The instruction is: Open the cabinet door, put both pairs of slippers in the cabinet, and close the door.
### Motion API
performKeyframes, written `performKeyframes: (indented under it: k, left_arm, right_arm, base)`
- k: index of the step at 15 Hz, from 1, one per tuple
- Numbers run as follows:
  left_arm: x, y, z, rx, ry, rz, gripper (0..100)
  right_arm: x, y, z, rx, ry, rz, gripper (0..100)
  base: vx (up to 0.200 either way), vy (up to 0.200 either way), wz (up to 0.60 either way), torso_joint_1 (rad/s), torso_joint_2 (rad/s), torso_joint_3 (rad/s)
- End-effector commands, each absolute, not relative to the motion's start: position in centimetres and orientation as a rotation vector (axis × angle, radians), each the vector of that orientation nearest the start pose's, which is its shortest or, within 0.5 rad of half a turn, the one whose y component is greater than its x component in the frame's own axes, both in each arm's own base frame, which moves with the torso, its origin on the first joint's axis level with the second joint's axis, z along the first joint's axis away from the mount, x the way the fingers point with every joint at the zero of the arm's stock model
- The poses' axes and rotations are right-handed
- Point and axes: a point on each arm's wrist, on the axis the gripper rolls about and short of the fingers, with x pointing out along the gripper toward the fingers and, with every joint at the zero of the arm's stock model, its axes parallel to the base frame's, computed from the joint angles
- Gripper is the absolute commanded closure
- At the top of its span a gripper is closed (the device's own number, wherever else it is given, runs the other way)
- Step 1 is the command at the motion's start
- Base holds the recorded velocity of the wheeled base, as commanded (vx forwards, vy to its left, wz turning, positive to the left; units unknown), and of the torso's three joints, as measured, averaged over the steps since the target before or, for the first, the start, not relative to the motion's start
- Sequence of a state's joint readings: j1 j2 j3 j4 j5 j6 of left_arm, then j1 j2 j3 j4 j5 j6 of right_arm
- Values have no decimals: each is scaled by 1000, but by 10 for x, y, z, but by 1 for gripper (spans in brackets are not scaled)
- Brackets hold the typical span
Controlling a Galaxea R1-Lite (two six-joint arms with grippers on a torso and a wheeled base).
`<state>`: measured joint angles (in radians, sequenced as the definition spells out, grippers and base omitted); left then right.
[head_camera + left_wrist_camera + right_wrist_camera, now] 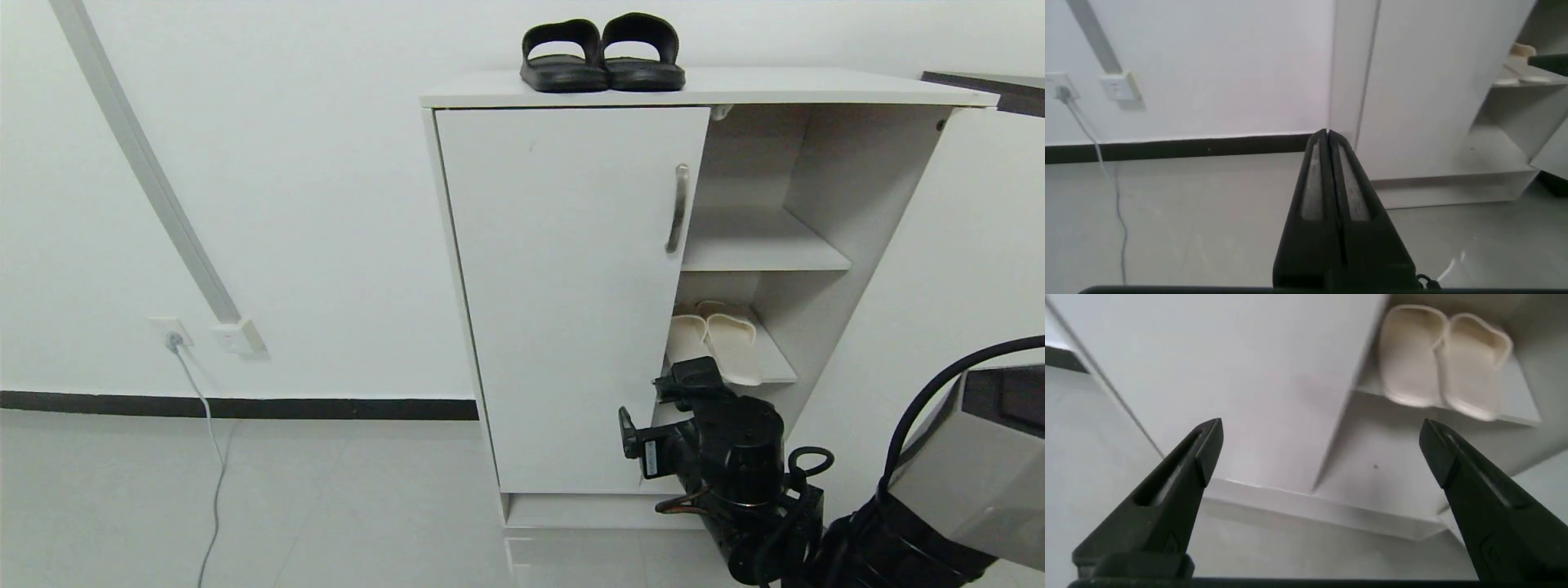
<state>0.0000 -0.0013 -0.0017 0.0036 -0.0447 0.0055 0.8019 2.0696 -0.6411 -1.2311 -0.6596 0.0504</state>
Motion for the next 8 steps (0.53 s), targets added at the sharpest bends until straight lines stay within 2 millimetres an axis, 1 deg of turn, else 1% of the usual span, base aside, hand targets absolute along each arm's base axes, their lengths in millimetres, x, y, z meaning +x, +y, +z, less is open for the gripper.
performKeyframes:
  k: [1, 5, 8]
  left_arm:
    - [-23, -1, 75, 5, 3, -44, 100]
    - [-23, -1, 76, 5, 1, -44, 100]
    - [-23, -1, 76, 5, 1, -44, 100]
  right_arm:
    - [245, 235, 81, -82, 151, 140, 0]
    - [245, 236, 83, -75, 143, 143, 0]
    - [243, 239, 88, -59, 98, 155, 0]
  base:
    - [0, 200, 0, 2, 7, 2]
    - [0, 0, 0, 0, 0, 0]
    - [0, 0, 0, 0, 0, 0]
